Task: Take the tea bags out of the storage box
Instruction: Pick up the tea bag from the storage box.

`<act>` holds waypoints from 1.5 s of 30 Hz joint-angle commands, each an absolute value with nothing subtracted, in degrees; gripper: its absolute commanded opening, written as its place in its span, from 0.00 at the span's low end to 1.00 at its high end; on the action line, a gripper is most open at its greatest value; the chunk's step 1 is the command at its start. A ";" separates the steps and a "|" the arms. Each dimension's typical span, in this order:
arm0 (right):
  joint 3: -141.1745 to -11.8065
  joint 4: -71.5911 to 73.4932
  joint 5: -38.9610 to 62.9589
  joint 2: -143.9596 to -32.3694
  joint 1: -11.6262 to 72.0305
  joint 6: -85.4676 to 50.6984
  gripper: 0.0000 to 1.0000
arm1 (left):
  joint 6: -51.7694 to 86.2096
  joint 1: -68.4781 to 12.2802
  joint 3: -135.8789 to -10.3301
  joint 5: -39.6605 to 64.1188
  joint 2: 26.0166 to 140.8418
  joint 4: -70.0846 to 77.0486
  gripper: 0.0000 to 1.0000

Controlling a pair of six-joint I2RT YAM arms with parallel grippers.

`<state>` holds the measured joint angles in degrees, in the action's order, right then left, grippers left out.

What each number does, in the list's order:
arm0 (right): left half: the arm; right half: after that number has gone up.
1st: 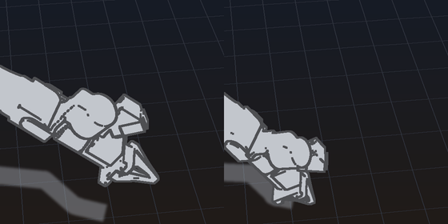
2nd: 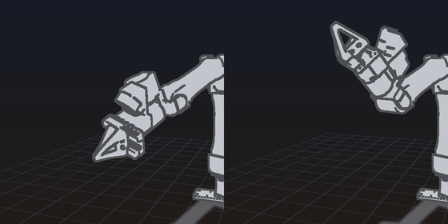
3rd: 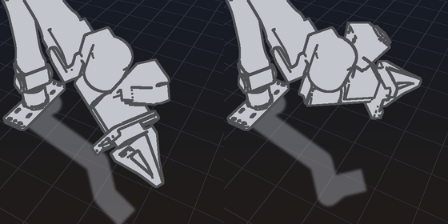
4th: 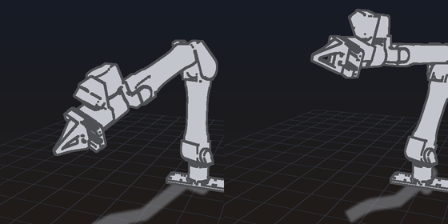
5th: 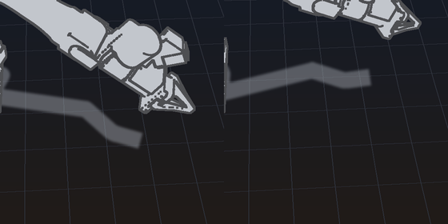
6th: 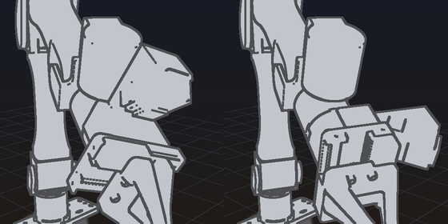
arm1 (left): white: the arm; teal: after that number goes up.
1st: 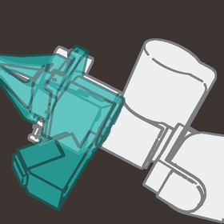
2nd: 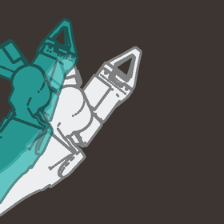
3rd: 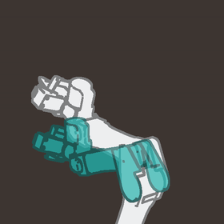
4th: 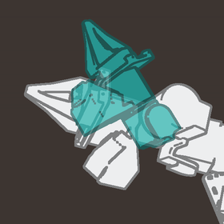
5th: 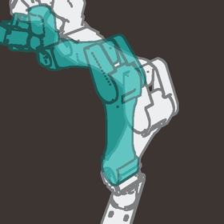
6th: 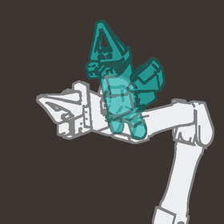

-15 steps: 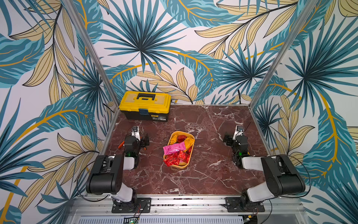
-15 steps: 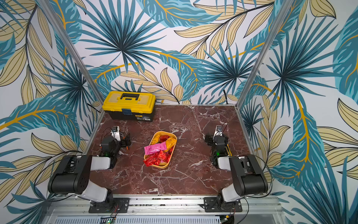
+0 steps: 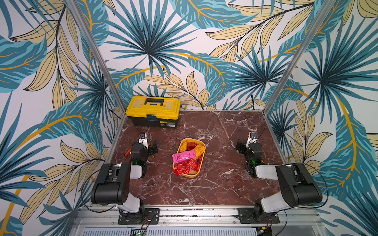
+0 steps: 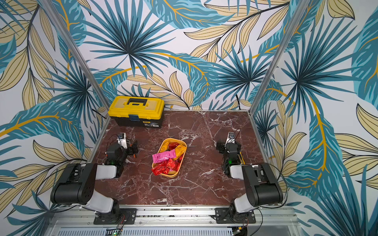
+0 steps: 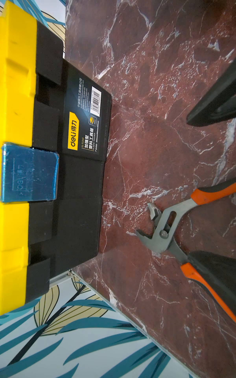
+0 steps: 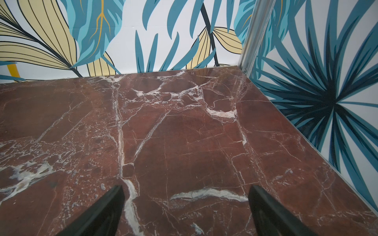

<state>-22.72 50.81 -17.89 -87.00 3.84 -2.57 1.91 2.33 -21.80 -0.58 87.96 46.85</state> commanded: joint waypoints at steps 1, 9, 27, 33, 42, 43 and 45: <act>-22.66 50.62 -17.22 -86.49 3.98 -2.36 0.99 | 1.64 2.45 -23.64 0.00 87.10 46.41 1.00; -29.13 31.20 -20.90 -77.13 3.78 -4.33 1.00 | 5.73 2.31 -34.74 -4.92 81.31 20.36 1.00; -53.14 -11.91 6.95 -70.00 12.43 -37.21 0.77 | 33.22 -12.08 -42.87 0.16 65.34 -16.87 1.00; -59.47 -18.22 6.88 -73.97 25.05 -34.34 0.76 | 40.26 -12.81 -42.76 12.87 61.53 -23.64 1.00; -58.33 -24.17 10.94 -76.27 37.78 -12.81 0.84 | 51.71 -14.29 -32.31 23.46 45.24 -23.20 1.00; -57.91 -25.29 9.73 -76.55 38.83 -11.17 0.84 | 52.40 -14.32 -31.49 24.20 43.59 -23.23 1.00; -57.19 -26.97 6.94 -77.30 41.38 -8.34 0.83 | 53.37 -14.29 -30.85 25.22 41.97 -23.70 1.00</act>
